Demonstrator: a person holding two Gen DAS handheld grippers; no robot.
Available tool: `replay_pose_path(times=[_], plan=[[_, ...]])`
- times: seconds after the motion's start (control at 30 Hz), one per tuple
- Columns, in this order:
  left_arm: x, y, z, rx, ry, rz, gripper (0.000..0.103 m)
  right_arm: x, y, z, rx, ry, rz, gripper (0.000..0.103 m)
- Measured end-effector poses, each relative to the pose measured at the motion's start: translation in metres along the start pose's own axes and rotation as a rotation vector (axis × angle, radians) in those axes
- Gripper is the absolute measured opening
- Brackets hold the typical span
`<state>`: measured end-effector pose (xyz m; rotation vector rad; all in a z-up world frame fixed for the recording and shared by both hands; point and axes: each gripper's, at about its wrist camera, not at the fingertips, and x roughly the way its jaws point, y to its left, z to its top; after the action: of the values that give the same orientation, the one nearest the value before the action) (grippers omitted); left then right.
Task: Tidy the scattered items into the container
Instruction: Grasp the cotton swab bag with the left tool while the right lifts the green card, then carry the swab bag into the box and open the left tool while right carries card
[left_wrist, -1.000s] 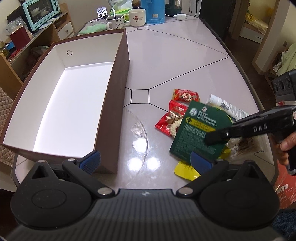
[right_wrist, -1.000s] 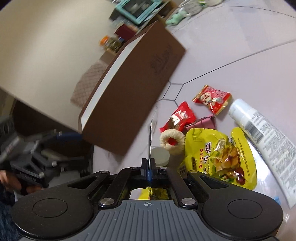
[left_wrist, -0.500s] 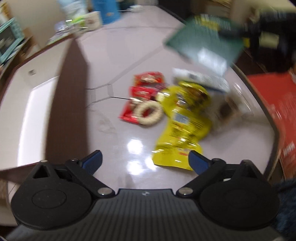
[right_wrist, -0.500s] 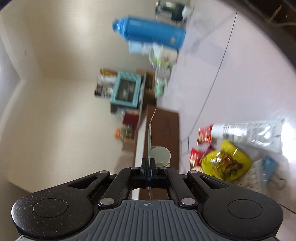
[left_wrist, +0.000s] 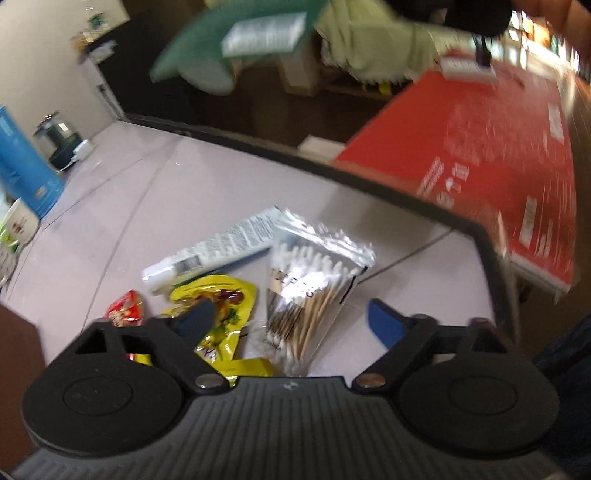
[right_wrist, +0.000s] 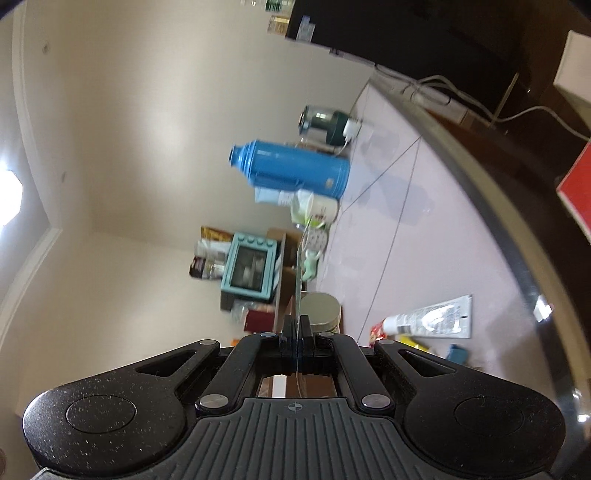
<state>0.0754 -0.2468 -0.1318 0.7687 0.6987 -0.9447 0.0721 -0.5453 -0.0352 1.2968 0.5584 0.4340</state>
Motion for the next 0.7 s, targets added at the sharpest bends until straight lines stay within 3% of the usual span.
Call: replay_pose_path(times=[0.07,0.17,0.43,0.7], plan=[[0.011,0.000,0.000,0.001,0.028,-0.014,0.046,-0.012,0.000,0.001,0.005,-0.020,-0.007,0.000],[0.012,0.006,-0.005,-0.028,0.027,-0.035,0.027,-0.023,-0.001,0.002,0.015,-0.042,-0.015,0.000],[-0.040,0.040,-0.003,-0.174,-0.075,-0.024,0.023,-0.013,0.004,0.009,0.015,-0.028,0.001,0.000],[-0.117,0.094,-0.021,-0.387,-0.176,0.126,0.023,0.028,0.019,0.003,-0.009,0.040,0.044,0.000]])
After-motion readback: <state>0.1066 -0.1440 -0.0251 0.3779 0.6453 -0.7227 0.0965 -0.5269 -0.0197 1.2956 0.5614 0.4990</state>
